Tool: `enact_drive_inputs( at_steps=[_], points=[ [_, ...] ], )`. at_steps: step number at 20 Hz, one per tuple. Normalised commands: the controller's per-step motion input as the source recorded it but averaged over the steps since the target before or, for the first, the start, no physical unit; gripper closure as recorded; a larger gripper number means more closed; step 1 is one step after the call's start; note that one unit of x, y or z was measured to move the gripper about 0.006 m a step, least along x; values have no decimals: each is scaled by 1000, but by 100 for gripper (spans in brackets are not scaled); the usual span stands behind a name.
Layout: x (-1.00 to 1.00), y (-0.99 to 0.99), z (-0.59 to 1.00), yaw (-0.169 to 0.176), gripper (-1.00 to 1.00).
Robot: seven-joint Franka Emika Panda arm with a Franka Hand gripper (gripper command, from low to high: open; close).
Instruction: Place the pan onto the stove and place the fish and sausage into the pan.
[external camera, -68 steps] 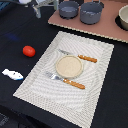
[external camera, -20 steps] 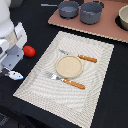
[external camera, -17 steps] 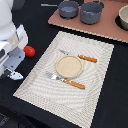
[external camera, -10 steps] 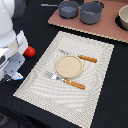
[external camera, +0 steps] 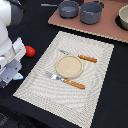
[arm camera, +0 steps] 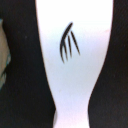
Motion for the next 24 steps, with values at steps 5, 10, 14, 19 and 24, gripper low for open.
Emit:
enact_drive_inputs(
  at_steps=[5,10,14,19,24],
  points=[
    [29,-99,-208,0,100],
    [47,-61,-102,0,100],
    [182,6,43,0,100],
    [349,213,897,0,100],
    [547,579,1000,0,100]
  ],
)
